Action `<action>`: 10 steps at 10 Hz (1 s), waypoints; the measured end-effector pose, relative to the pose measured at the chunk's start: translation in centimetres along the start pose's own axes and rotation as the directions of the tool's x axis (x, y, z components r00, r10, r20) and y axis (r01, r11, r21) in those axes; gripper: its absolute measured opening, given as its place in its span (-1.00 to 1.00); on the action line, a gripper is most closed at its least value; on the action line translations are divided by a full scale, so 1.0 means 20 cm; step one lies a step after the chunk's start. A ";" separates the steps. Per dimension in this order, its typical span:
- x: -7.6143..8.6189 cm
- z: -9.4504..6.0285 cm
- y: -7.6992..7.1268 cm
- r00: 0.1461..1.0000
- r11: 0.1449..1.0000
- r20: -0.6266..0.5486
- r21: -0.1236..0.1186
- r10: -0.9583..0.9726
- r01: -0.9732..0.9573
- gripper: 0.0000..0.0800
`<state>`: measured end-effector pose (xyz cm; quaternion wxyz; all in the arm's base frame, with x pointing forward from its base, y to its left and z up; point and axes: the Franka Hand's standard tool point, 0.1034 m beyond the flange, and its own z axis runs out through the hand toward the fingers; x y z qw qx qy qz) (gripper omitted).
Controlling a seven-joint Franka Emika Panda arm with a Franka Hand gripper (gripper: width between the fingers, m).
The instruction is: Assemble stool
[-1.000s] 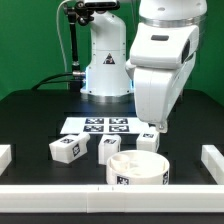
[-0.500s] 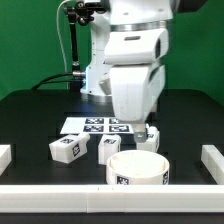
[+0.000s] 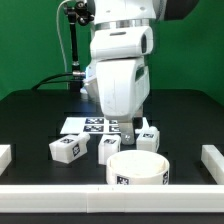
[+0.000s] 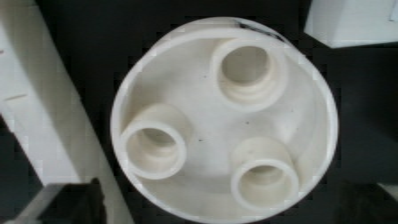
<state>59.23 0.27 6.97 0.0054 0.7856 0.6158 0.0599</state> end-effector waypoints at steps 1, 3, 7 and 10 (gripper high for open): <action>0.01 0.03 -0.02 1.000 1.000 0.003 -0.004 -0.030 0.030 0.62; 0.02 0.08 -0.05 0.998 0.998 0.006 -0.014 -0.066 0.067 0.62; 0.01 0.17 -0.10 0.996 0.996 0.006 -0.012 -0.083 0.083 0.62; 0.00 0.17 -0.10 0.997 0.997 0.007 -0.010 -0.080 0.080 0.62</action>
Offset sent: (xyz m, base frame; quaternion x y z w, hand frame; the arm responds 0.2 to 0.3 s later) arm -0.0020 0.0077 -0.0189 -0.0126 -0.0019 -0.0999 0.9949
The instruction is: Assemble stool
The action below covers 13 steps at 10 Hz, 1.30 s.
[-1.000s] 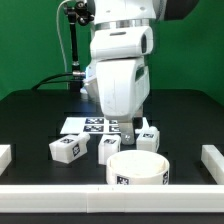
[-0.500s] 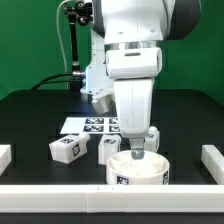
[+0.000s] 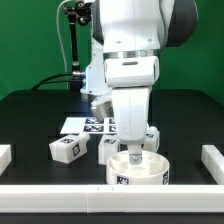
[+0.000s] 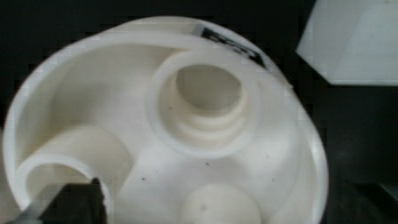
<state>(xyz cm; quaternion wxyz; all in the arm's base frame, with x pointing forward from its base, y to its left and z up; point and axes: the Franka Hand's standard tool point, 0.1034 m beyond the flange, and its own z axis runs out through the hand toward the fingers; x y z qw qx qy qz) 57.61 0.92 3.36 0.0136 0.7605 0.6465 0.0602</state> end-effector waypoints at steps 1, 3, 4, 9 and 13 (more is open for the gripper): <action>0.00 0.00 0.00 1.000 1.000 0.000 0.000 -0.002 0.002 0.62; 0.02 0.02 -0.04 1.000 1.000 0.000 0.012 -0.010 0.010 0.62; 0.02 0.02 -0.06 1.000 1.000 0.000 0.018 -0.011 0.011 0.62; 0.00 0.08 -0.12 1.000 0.999 0.003 0.047 -0.005 0.005 0.62; -0.01 0.09 -0.13 1.000 0.999 0.003 0.049 -0.005 0.005 -0.37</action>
Offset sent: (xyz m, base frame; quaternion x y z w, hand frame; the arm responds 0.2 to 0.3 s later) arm -0.0163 0.0098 -0.0031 -0.0131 0.0041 -0.0186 0.9997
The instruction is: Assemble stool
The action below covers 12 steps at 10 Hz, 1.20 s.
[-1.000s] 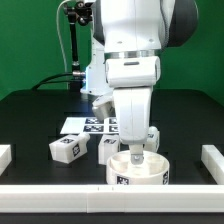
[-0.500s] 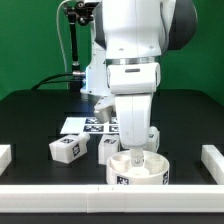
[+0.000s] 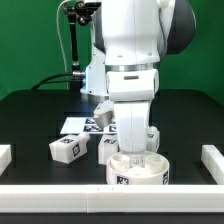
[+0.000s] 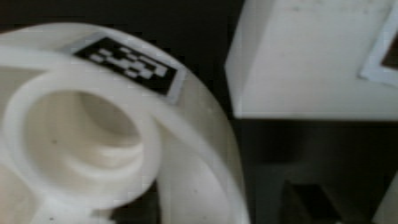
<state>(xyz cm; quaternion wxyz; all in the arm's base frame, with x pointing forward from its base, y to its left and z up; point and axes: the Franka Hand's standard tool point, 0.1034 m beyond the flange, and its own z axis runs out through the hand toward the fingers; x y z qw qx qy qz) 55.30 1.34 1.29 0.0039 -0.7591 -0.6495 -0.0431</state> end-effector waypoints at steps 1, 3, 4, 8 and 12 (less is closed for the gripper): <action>0.00 0.00 0.00 1.000 1.000 0.000 0.000 0.000 0.000 -0.85; 0.00 0.00 0.00 1.000 1.000 0.001 0.002 0.001 -0.001 -0.93; 0.00 0.00 0.00 1.000 1.000 0.001 0.002 0.001 -0.001 -0.93; 0.00 0.01 0.00 1.000 1.000 0.001 0.003 0.001 -0.001 -0.93; 0.17 0.02 0.06 1.000 0.999 -0.009 0.041 0.007 -0.007 -0.92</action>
Offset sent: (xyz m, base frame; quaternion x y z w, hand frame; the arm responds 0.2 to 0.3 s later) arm 0.0000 0.0000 0.0000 0.0000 0.0000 0.0000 1.0000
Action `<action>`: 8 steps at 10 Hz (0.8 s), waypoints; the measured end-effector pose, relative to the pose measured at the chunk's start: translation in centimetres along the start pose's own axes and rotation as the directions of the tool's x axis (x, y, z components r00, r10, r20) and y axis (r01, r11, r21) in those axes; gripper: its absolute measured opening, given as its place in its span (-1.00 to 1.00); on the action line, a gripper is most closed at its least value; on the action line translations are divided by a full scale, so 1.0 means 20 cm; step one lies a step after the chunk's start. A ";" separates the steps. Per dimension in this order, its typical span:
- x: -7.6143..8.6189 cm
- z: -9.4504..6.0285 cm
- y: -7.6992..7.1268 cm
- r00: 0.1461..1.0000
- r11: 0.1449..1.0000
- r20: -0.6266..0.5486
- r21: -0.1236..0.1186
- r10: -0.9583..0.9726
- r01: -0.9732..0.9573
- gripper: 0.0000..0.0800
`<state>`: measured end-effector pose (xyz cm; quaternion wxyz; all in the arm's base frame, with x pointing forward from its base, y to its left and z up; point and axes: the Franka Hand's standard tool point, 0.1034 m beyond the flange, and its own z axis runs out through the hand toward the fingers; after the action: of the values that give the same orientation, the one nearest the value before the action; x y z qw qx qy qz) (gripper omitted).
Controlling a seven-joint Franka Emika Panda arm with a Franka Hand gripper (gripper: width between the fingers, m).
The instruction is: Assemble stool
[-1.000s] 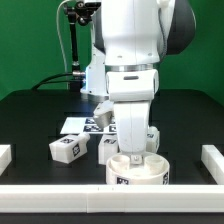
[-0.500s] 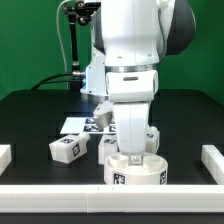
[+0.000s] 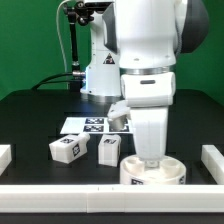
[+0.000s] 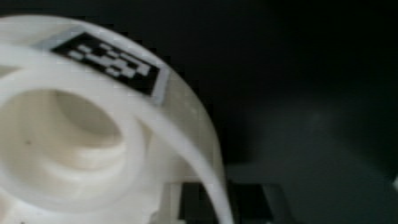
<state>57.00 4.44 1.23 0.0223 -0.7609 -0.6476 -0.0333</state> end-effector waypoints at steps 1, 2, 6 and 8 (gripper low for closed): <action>0.05 0.00 0.01 1.000 1.000 -0.001 0.014 0.004 -0.004 -0.92; 0.09 0.00 0.01 1.000 0.999 0.002 0.042 0.000 0.000 -0.92; 0.24 0.02 0.00 0.999 0.997 0.000 0.061 0.042 -0.042 -0.92; 0.25 0.01 0.00 0.998 0.996 0.001 0.060 0.063 -0.063 -0.92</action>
Offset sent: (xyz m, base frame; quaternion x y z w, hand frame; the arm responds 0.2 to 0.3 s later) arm 0.0239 0.0309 0.0001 -0.0030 -0.0073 0.0146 0.9999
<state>57.71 9.31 1.34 0.0464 -0.7798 -0.6241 -0.0134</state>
